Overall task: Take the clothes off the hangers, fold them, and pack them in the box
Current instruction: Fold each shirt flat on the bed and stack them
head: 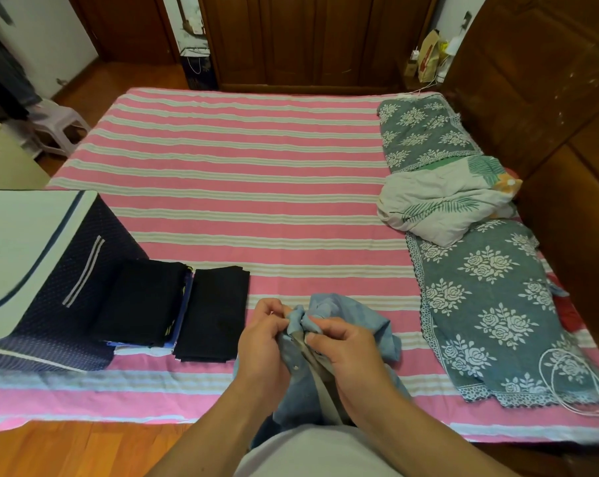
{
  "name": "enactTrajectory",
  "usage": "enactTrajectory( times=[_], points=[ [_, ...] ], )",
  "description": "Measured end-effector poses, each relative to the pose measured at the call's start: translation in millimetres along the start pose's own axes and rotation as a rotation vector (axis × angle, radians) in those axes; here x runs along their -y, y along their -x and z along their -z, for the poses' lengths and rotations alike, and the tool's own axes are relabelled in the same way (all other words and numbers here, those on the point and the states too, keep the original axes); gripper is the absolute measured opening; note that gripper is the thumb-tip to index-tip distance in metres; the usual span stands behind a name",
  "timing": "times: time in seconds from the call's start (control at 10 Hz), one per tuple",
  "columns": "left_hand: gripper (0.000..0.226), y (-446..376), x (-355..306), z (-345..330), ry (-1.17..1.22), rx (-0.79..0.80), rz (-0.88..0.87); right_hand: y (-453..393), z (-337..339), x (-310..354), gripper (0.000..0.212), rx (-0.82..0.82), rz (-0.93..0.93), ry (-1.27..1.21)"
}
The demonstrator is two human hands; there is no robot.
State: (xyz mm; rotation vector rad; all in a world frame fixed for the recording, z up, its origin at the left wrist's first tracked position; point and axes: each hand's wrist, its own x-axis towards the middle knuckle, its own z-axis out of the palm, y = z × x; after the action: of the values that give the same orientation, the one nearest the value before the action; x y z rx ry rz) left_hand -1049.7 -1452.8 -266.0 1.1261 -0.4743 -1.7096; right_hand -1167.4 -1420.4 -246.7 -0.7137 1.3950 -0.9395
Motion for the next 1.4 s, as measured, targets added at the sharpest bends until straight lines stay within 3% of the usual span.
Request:
enactTrajectory(
  times=[0.3, 0.4, 0.5, 0.6, 0.7, 0.8, 0.9, 1.0, 1.1, 1.2, 1.3, 1.4],
  points=[
    [0.031, 5.0, 1.9, -9.1, 0.066, -0.044, 0.024, -16.3, -2.7, -19.4, 0.020, 0.001, 0.092, 0.138],
    [0.039, 18.4, 4.2, -11.7, -0.067, 0.055, -0.009, -9.2, -21.8, -9.7, 0.038, -0.151, 0.164, -0.132],
    [0.036, 18.5, 7.8, -9.3, -0.065, -0.137, 0.020, -5.8, -32.8, 2.2, 0.044, -0.150, 0.143, -0.682],
    [0.032, -0.8, 5.1, 8.8, 0.124, -0.139, -0.037, -3.8, -6.6, 1.6, 0.032, -0.147, 0.203, 0.088],
    [0.030, -2.7, 4.3, 12.4, 0.184, -0.037, -0.002, -3.0, 14.1, -0.1, 0.033, -0.032, 0.178, -0.019],
    [0.031, 0.8, 11.8, 13.0, 0.138, 0.025, -0.022, -0.9, 16.5, -21.2, 0.037, 0.092, 0.227, 0.325],
    [0.034, 0.8, 7.8, 18.9, 0.018, 0.048, -0.044, -21.1, 37.9, -24.9, 0.020, -0.023, 0.317, 0.743],
    [0.023, -4.0, -2.1, 31.5, -0.168, 0.132, -0.048, -40.8, 67.1, -20.2, 0.033, 0.053, 0.203, 0.882],
    [0.012, -14.3, -16.1, 51.6, -0.567, 0.388, 0.015, -47.1, 95.4, 16.4, 0.037, 0.101, 0.235, 0.967],
    [0.027, -25.5, -35.1, 63.5, -1.051, 0.592, 0.189, -48.2, 108.1, 66.3, 0.038, 0.161, 0.279, 1.071],
    [0.032, -32.1, -45.0, 73.6, -1.306, 0.652, 0.190, -47.9, 111.6, 105.7, 0.035, 0.181, 0.308, 0.973],
    [0.023, -32.7, -47.4, 89.7, -1.141, 0.585, 0.213, -49.7, 119.9, 125.1, 0.024, 0.182, 0.267, 0.838]
  ],
)
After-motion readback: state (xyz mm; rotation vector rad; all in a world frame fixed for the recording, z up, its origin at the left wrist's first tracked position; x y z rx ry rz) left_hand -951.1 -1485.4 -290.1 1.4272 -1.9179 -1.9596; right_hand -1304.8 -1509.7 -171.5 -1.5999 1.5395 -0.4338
